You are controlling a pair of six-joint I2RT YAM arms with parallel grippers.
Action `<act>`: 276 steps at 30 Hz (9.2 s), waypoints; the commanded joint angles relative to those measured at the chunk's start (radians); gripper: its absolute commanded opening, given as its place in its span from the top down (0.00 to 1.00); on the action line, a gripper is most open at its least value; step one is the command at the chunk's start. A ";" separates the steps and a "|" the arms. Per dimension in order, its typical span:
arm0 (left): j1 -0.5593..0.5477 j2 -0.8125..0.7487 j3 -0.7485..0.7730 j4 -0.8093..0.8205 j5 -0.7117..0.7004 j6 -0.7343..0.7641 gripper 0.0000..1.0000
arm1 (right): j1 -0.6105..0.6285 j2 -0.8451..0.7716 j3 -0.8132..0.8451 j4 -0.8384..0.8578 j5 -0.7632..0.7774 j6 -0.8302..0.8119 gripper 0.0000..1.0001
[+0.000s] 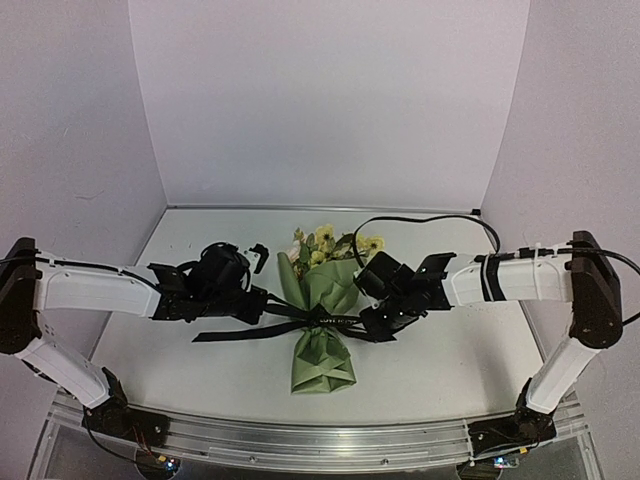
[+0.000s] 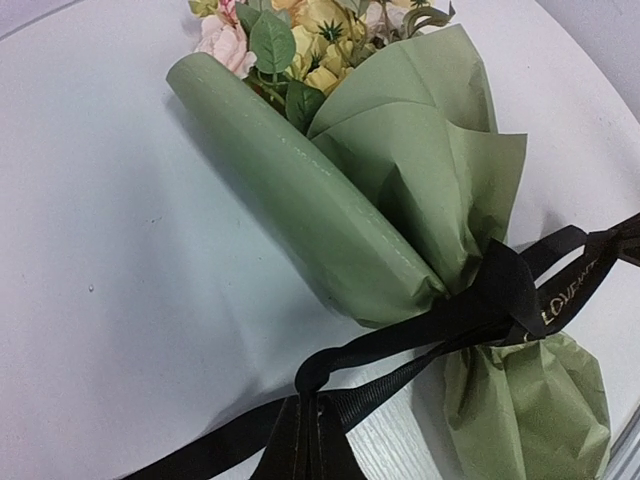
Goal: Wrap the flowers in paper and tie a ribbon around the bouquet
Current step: Tie the half-tied ribbon around the folded bouquet.
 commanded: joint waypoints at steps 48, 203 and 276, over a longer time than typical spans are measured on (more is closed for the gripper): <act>0.135 -0.093 -0.192 0.116 -0.075 -0.176 1.00 | -0.015 -0.031 -0.168 -0.090 0.112 0.014 1.00; -0.134 0.310 0.182 0.239 0.309 0.708 0.61 | 0.030 -0.176 -0.288 0.393 -0.177 0.611 0.69; -0.151 0.461 0.254 0.163 0.371 0.921 0.74 | -0.029 -0.314 -0.367 0.287 -0.091 0.505 1.00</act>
